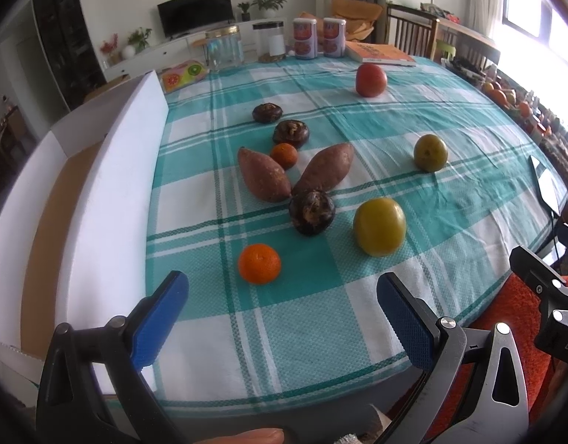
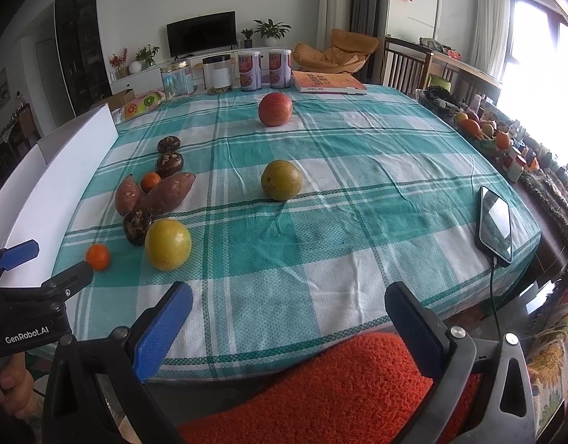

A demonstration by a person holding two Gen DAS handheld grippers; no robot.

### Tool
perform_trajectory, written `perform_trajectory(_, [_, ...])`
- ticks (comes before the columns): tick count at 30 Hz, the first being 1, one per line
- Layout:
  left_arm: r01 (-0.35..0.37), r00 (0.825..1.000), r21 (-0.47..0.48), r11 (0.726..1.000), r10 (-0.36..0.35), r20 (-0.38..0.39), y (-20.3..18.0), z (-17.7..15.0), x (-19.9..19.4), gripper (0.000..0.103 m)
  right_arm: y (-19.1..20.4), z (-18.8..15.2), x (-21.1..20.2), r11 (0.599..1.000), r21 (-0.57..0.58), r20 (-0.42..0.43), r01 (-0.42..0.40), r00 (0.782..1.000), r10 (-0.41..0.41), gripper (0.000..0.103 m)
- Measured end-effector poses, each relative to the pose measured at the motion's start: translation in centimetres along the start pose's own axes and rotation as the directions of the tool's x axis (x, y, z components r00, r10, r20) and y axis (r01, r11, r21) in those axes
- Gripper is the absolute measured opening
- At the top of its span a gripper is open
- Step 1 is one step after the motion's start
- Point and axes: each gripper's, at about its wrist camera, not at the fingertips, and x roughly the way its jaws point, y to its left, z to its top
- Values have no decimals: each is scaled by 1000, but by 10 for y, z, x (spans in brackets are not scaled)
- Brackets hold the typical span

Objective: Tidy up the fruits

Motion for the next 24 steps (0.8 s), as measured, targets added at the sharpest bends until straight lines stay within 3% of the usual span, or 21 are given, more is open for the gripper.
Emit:
perform_trajectory(10, [-5, 1000, 0, 1000, 5, -2, 1, -2, 2, 102, 1, 0, 2, 999, -9, -12, 33, 999, -33, 103])
perform_trajectory(24, [-9, 1000, 6, 1000, 9, -13, -3, -3, 4, 102, -2, -1, 2, 1000, 12, -23, 19, 1000, -18, 103])
